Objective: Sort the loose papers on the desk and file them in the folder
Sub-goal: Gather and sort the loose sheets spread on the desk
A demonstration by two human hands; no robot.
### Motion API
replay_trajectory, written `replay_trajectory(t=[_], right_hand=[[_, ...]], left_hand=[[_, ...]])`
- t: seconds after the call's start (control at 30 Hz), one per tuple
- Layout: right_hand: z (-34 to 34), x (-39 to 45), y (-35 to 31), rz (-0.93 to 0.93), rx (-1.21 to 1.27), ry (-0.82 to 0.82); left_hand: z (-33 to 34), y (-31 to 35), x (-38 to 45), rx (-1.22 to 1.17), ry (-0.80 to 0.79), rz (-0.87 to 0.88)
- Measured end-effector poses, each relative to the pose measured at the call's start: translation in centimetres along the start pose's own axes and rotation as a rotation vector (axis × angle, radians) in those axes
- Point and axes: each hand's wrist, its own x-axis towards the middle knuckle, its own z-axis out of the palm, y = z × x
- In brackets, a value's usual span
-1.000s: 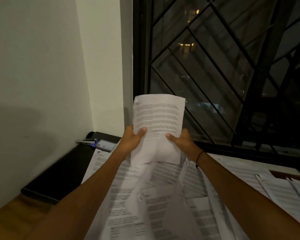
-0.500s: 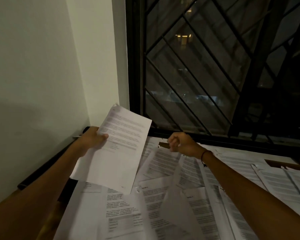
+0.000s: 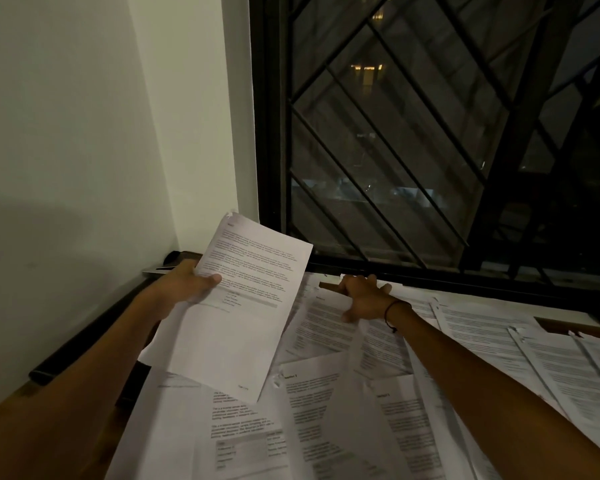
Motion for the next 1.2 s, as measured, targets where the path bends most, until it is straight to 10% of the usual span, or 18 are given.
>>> replay_trajectory(t=[0.2, 0.5, 1.0, 1.2], right_hand=[[-1.3, 0.3, -2.5, -0.016, 0.098, 0.258], [-8.1, 2.5, -6.3, -0.331, 0.621, 0.234], [-13.1, -0.8, -6.2, -0.298, 0.822, 0.341], [-8.7, -2.6, -5.0, -0.336, 1.115, 0.055]], left_hand=[[1.8, 0.9, -0.7, -0.054, -0.218, 0.009], [4.4, 3.5, -1.0, 0.015, -0.27, 0.103], [5.4, 5.3, -1.2, -0.36, 0.036, 0.264], [5.2, 6.6, -1.7, -0.479, 0.152, 0.3]])
